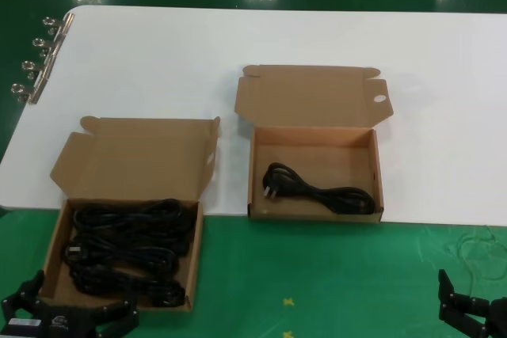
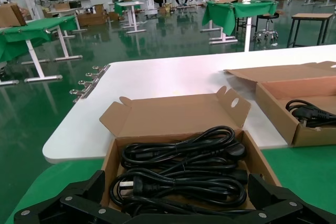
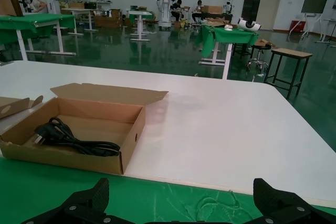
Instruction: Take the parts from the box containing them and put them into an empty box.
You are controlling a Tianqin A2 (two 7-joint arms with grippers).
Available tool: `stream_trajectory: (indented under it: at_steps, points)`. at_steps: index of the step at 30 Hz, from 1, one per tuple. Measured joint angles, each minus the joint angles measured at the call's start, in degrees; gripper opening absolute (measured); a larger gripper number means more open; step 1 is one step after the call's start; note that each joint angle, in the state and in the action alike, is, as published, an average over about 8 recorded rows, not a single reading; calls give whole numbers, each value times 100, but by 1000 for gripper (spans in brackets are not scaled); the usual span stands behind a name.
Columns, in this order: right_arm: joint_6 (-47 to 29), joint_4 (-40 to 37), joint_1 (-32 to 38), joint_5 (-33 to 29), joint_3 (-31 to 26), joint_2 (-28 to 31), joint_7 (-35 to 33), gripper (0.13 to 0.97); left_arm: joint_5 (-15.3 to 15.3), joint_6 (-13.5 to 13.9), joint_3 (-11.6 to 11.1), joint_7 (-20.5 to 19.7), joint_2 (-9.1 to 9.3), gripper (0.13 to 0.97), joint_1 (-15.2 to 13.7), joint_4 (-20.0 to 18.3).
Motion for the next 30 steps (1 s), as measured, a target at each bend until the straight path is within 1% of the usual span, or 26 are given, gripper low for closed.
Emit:
stream_trajectory:
  at_steps: [19,30]
  points:
    - [0,0,0,0,0,0,0,966,-104,-41,-34,5,-22,966,72,-41]
    - [0,0,0,0,0,0,0,966,-116,-46,-38,5,-24,966,80,-45]
